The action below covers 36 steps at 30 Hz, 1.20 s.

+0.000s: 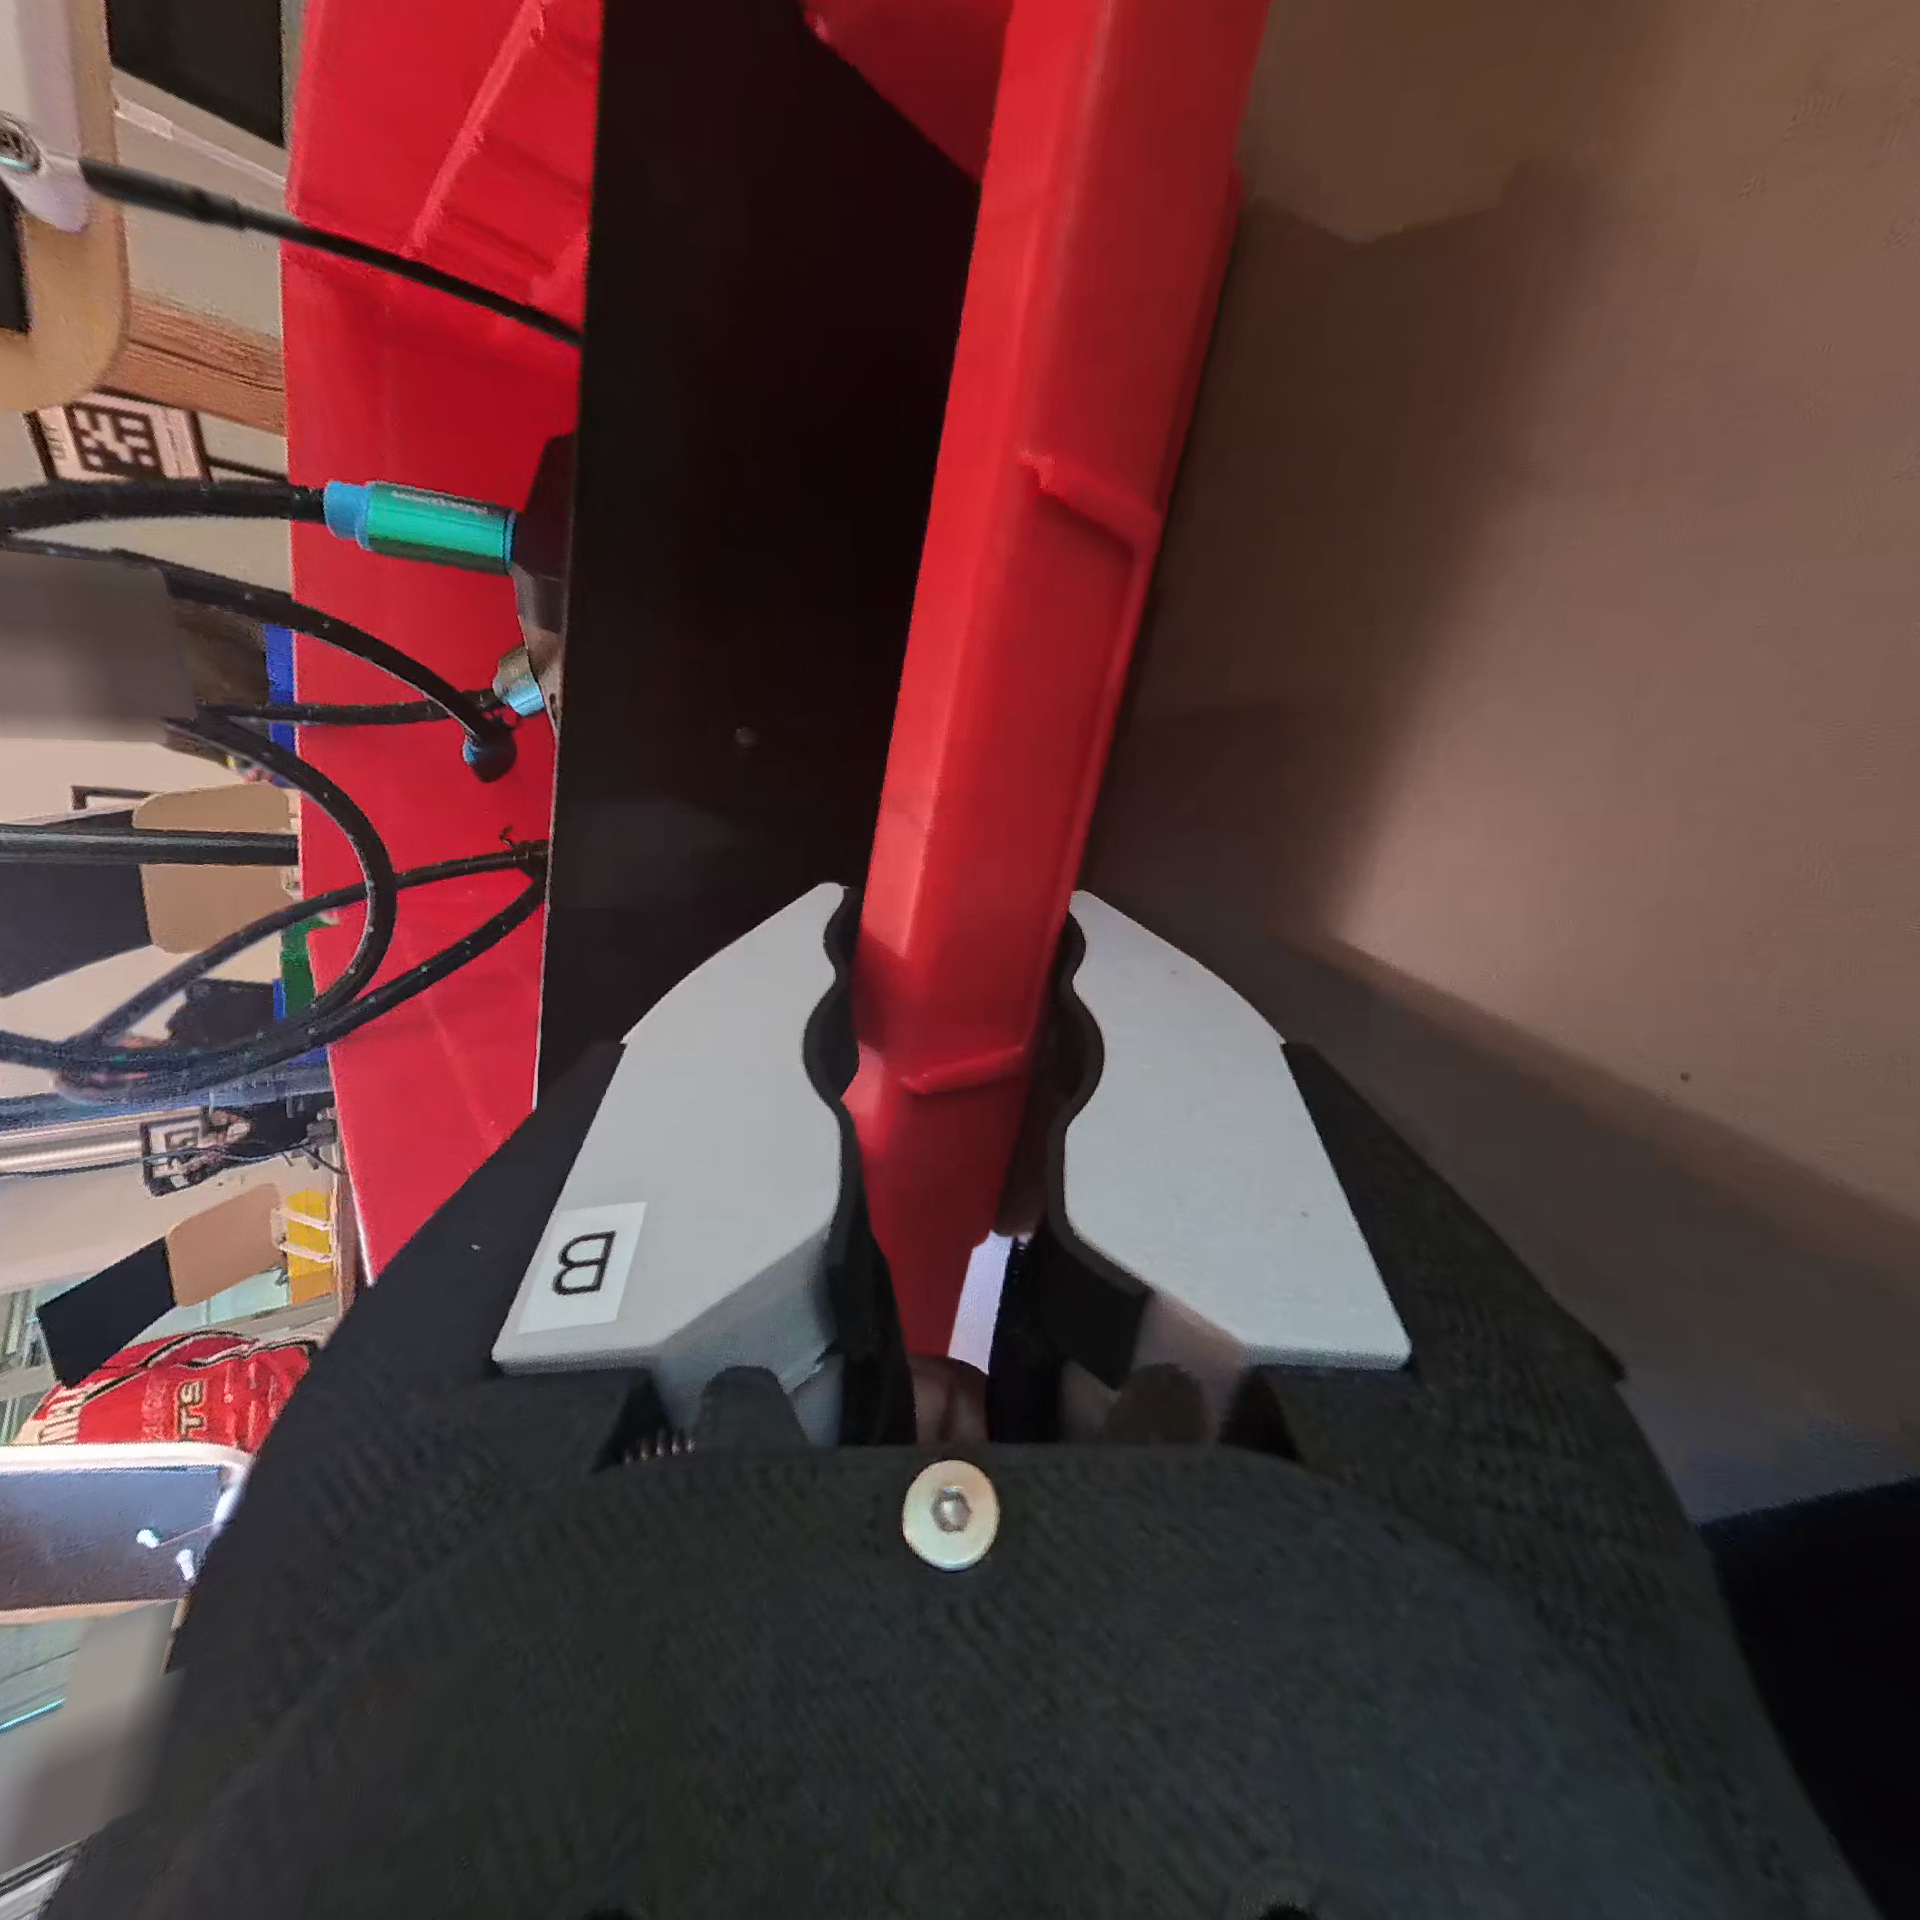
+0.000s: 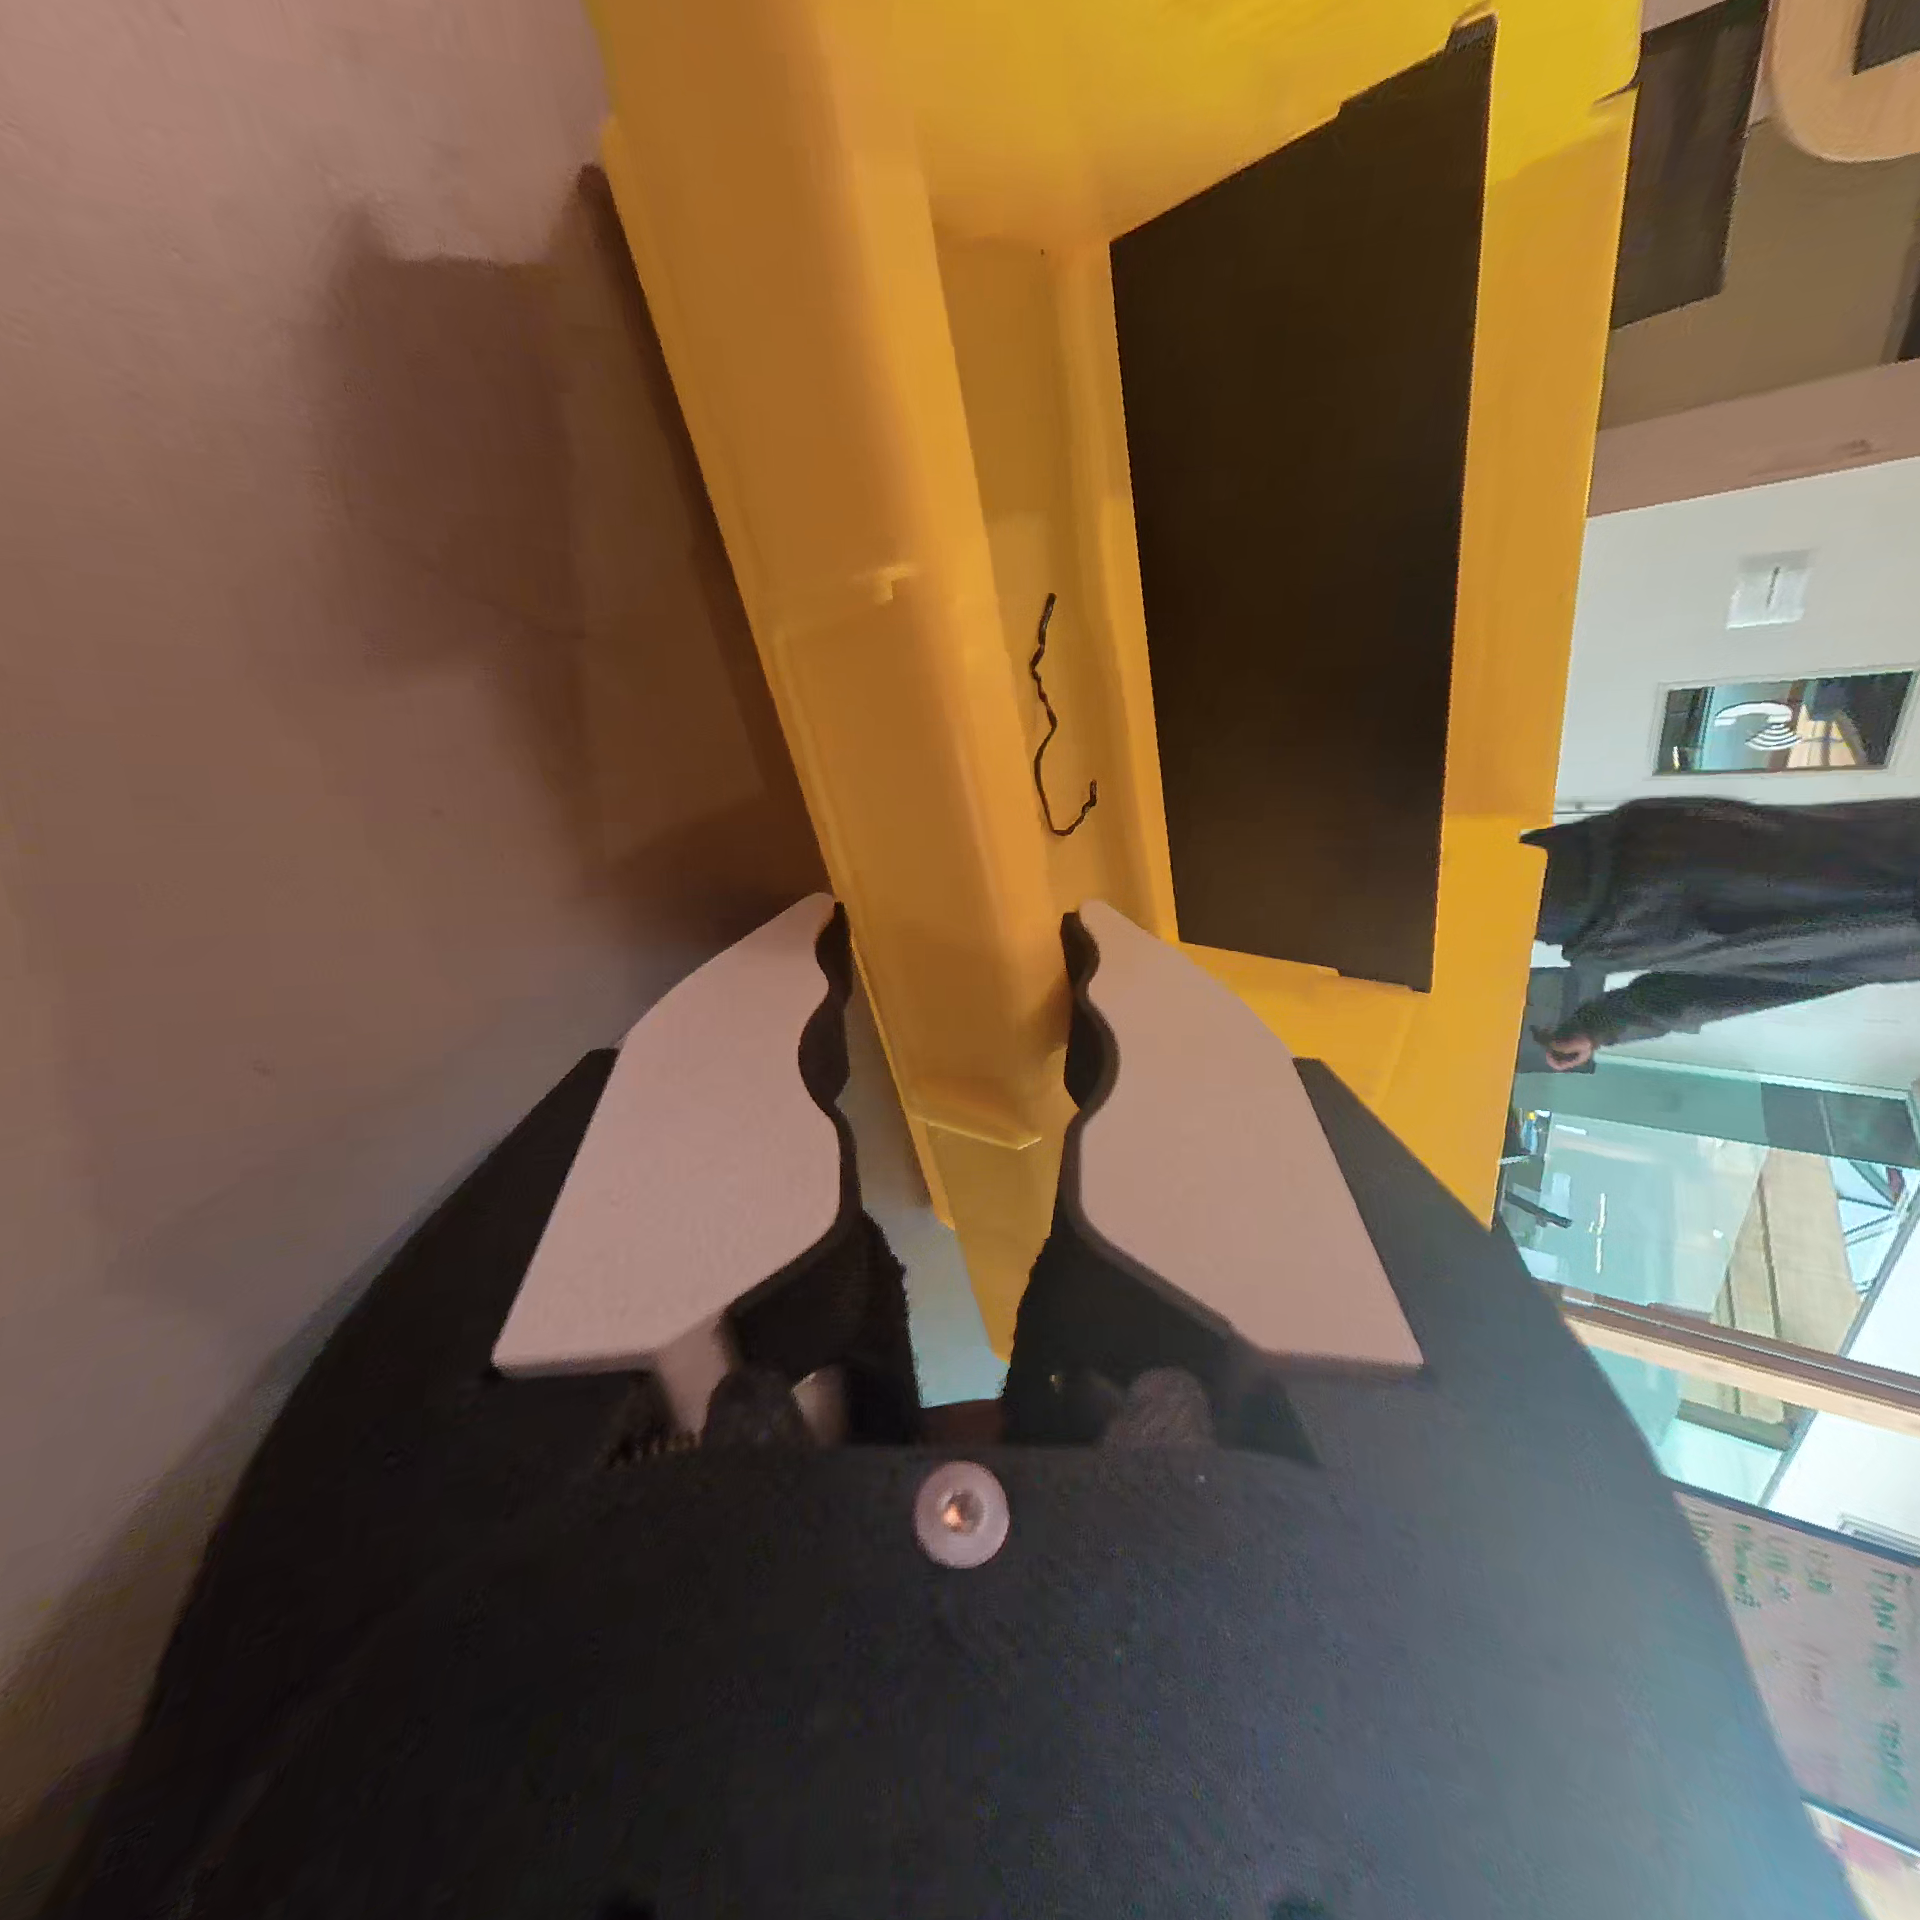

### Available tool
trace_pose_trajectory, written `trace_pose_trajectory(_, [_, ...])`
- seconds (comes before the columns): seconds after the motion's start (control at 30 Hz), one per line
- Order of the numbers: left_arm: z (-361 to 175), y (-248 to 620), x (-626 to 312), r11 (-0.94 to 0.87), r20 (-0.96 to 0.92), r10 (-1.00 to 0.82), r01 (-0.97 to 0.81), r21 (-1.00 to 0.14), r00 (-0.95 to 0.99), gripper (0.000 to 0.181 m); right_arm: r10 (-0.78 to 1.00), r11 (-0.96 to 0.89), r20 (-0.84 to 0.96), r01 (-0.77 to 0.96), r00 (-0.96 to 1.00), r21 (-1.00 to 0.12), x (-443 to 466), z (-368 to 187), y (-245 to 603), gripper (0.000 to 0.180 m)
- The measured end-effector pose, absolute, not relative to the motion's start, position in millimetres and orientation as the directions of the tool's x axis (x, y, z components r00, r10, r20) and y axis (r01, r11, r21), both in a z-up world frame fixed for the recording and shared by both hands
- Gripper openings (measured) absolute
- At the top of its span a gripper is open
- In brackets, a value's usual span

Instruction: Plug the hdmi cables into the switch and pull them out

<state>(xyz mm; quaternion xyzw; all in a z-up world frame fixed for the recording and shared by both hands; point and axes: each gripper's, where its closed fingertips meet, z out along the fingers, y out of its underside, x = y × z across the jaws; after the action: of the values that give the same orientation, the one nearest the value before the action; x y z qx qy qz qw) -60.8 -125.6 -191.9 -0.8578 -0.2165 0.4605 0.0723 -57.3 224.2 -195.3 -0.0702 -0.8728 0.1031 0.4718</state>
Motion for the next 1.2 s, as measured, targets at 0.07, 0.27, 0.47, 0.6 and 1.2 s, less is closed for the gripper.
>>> trace_pose_trajectory(0.07, [-191.9,-130.1,-59.6,-0.894,-0.756,0.443,0.304,-0.330,0.481,0.033,0.227,0.968,0.804,0.036,-0.550,-0.249,-57.4,-195.4,225.0,0.039])
trace_pose_trajectory(0.27, [-191.9,-145.6,-56.6,-0.894,-0.754,0.445,0.292,-0.340,0.484,0.034,0.251,0.964,0.790,0.076,-0.559,-0.253,-59.6,-195.6,231.5,0.039])
trace_pose_trajectory(0.47, [-191.7,-166.7,-51.1,-0.889,-0.750,0.456,0.291,-0.355,0.478,0.036,0.282,0.958,0.767,0.135,-0.577,-0.251,-62.1,-196.0,243.6,0.039])
trace_pose_trajectory(0.6, [-191.6,-179.6,-46.7,-0.888,-0.749,0.459,0.289,-0.359,0.478,0.037,0.301,0.953,0.753,0.168,-0.585,-0.251,-64.0,-196.0,254.6,0.039])
trace_pose_trajectory(1.2, [-191.3,-257.5,-11.7,-0.897,-0.751,0.437,0.299,-0.325,0.495,0.038,0.365,0.928,0.751,0.282,-0.551,-0.243,-66.0,-195.8,313.9,0.038])
